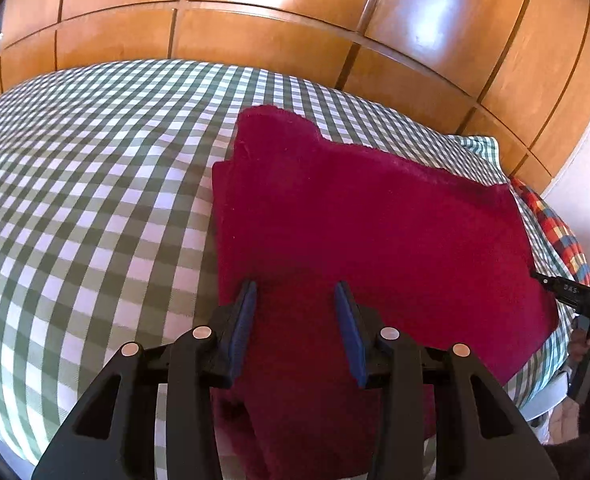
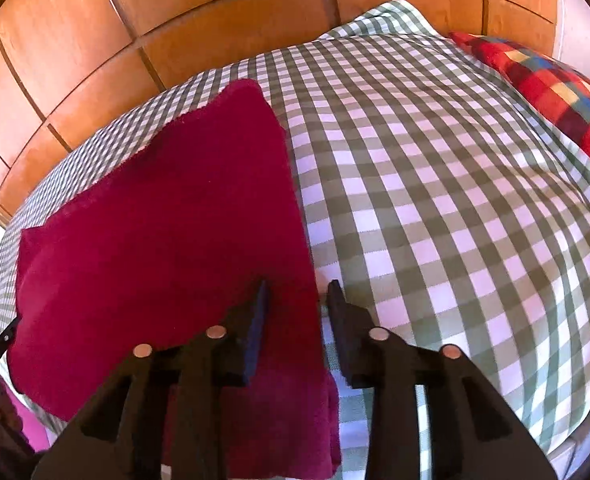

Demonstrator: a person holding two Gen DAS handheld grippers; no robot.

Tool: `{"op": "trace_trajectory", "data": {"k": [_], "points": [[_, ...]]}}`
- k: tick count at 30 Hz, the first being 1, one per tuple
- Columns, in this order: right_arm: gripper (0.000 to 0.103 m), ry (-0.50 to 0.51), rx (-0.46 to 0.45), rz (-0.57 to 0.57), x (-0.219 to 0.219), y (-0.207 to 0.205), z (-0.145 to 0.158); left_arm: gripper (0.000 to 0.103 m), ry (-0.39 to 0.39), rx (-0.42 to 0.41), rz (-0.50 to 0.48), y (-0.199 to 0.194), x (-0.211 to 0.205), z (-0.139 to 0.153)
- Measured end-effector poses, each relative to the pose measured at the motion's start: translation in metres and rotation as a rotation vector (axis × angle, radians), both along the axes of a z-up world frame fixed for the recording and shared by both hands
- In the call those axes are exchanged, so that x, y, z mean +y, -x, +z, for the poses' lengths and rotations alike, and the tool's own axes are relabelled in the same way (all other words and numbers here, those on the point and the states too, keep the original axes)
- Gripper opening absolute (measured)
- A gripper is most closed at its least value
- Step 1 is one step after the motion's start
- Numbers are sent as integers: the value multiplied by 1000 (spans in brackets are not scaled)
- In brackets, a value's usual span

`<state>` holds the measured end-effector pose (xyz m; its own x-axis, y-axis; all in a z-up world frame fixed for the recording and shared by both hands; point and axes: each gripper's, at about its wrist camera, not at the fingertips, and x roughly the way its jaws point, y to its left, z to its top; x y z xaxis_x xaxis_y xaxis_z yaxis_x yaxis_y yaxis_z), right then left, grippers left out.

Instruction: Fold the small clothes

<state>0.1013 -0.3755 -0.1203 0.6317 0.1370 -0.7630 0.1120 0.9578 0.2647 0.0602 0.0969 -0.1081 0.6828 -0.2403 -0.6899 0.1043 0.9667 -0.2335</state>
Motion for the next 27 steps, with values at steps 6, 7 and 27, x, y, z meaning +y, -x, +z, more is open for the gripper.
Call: {"op": "trace_trajectory", "data": {"k": [6, 7, 27], "points": [[74, -278, 0, 86, -33, -10, 2, 41, -21, -12, 6, -6, -3, 2], [75, -312, 7, 113, -34, -14, -2, 41, -24, -12, 6, -7, -3, 2], [43, -464, 18, 271, -3, 19, -29, 45, -123, -14, -3, -36, -17, 22]]}}
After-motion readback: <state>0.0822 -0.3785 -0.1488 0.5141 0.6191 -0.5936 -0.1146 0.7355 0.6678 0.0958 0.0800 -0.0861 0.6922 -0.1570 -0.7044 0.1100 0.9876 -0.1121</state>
